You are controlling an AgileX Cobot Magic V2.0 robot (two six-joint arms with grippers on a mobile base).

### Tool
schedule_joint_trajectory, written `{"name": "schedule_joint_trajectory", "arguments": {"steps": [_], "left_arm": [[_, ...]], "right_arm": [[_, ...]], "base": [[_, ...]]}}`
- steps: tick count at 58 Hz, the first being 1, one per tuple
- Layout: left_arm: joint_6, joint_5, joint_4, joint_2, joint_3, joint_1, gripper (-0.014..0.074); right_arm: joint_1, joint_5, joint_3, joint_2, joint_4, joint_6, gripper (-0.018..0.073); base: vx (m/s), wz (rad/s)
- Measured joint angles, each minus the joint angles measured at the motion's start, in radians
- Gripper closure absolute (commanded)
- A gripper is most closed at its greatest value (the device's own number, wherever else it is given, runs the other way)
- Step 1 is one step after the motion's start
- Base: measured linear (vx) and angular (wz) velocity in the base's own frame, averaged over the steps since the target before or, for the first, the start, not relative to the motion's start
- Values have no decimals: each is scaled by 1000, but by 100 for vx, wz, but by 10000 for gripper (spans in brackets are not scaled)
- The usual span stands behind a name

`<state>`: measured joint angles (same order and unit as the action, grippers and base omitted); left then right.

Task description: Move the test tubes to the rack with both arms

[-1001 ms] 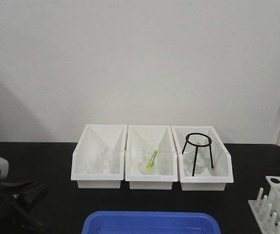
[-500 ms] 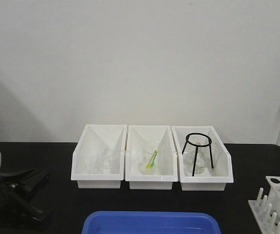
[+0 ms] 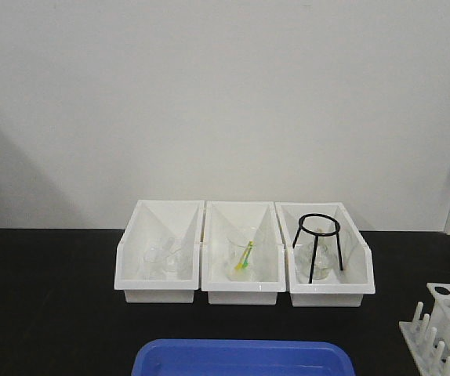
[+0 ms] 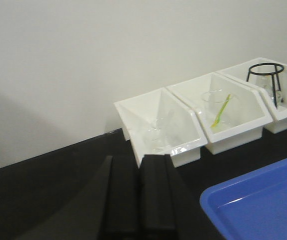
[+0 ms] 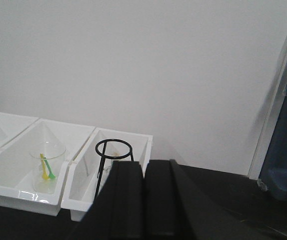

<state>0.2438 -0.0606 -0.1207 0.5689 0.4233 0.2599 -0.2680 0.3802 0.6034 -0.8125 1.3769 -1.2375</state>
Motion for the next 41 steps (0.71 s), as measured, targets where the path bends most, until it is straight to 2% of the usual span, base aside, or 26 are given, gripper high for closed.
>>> {"name": "schedule_joint_trajectory", "arguments": {"steps": [9,17,28,41], "left_arm": [[-3,30,5,-207,-230,-77,617],[-3,88,5,-371,-424,-120,617],[-4,21,21,-550,-450,-150,617],[-4,-41,41,-577,-450,-152,617]], "right_arm": [[0,0,0,0,0,0,567],[0,0,0,0,0,0,567],[0,1,0,0,0,0,567],[0,2,0,0,1,0,567]], "base": [[0,0],[0,0],[0,0],[0,0]]}}
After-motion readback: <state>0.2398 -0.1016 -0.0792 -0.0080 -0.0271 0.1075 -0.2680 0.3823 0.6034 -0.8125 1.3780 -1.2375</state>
